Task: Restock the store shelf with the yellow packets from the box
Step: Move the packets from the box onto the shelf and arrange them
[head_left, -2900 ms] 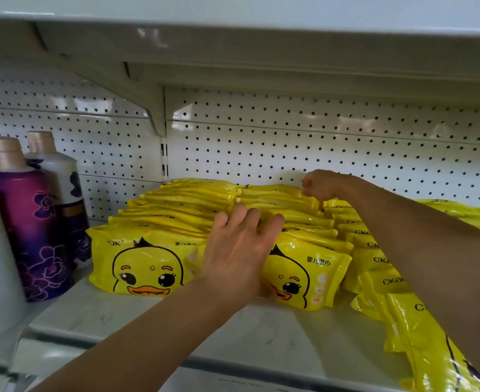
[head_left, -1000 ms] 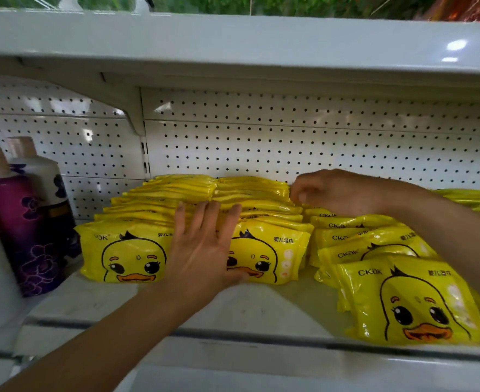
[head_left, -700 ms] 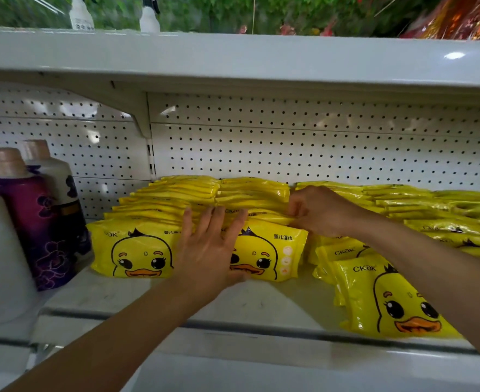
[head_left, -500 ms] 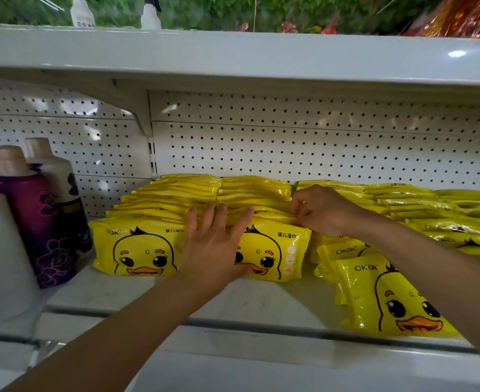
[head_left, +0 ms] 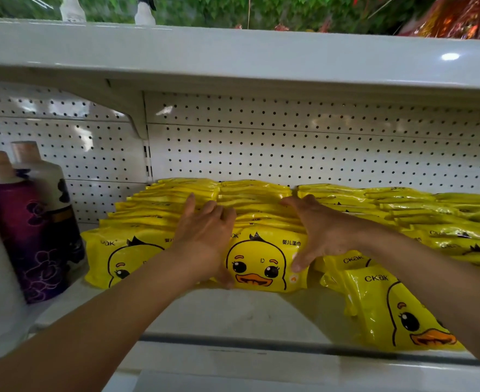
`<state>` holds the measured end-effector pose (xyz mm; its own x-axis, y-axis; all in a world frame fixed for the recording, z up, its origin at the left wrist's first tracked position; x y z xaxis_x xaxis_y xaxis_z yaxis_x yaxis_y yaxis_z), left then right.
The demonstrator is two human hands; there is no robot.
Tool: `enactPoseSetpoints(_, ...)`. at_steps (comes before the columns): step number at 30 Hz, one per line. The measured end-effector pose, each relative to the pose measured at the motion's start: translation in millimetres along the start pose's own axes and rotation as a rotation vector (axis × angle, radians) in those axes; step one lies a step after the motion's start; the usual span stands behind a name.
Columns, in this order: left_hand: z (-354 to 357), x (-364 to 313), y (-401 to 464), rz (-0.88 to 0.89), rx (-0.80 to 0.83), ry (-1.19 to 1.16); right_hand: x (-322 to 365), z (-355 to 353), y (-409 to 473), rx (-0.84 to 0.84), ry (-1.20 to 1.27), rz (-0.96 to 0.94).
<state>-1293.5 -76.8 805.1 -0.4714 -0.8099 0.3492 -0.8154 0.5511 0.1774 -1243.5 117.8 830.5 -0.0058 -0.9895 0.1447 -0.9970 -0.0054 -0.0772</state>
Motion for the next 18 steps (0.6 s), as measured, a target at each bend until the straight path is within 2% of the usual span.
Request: enactPoseSetpoints(18,0.3,11.5,-11.6,-0.052,-0.077,-0.077,3.7,4.1,-12.2,-0.136,-0.108,0.017)
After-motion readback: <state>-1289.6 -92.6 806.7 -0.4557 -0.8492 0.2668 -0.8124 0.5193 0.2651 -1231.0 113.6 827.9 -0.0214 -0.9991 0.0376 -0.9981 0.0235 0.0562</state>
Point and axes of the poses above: each hand's wrist, its own y-axis towards the middle knuckle, its own z-axis out of the palm, x = y × z, the point moved 1 cm from there along y, towards the middle knuckle, and after that the axes turned 2 degrees about x, right-handed, at the moved point
